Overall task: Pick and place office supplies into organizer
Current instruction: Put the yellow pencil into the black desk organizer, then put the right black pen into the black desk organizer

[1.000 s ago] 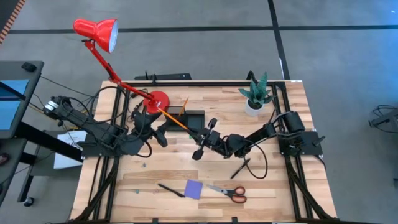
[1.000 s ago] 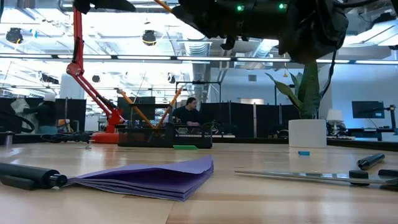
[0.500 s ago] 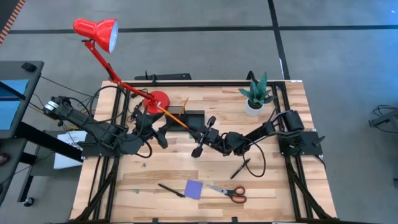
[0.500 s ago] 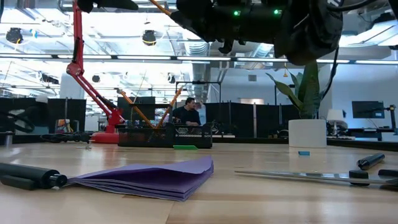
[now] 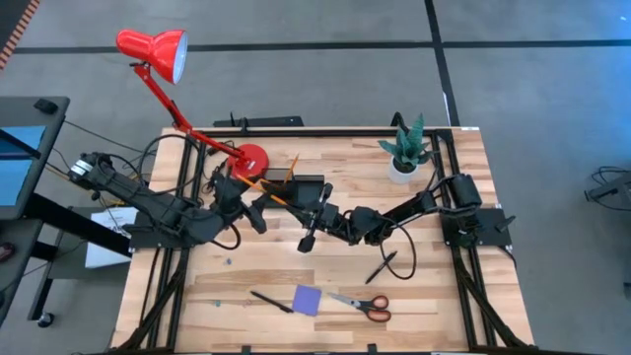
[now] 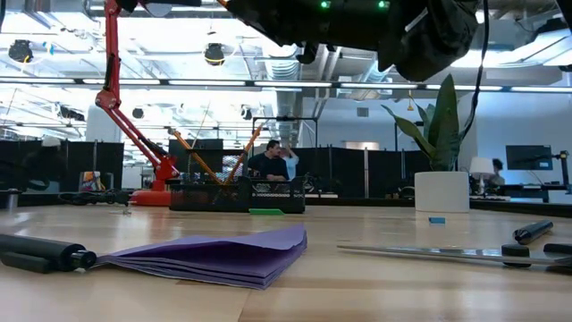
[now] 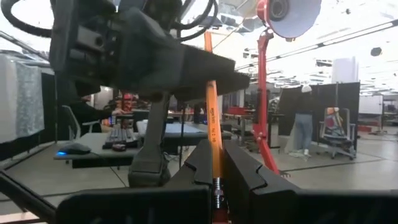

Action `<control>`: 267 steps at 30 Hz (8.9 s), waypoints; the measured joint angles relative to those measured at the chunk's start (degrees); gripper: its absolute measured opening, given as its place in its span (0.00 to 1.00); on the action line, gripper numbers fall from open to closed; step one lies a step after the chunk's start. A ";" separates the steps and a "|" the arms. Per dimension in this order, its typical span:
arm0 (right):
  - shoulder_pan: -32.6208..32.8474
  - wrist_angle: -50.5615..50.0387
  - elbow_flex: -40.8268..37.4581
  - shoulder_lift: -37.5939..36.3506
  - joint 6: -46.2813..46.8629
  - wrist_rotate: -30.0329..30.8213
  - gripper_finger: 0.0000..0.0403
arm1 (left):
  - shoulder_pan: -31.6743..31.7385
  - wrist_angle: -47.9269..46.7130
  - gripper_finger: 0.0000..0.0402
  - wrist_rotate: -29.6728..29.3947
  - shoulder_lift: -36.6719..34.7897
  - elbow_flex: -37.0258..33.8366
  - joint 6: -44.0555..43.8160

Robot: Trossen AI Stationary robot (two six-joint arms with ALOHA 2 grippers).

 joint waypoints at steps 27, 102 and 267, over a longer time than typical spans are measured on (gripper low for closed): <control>-0.09 0.74 0.33 0.02 -0.88 0.37 0.03 | 0.58 3.12 0.02 3.50 0.02 0.02 6.09; 20.91 -82.72 -2.14 -27.91 23.97 21.42 0.19 | 35.89 10.64 0.51 30.53 -0.02 -17.27 2.50; -23.03 -22.25 24.94 15.28 23.06 -32.26 0.00 | 21.90 16.81 0.52 46.67 -32.03 -13.20 19.86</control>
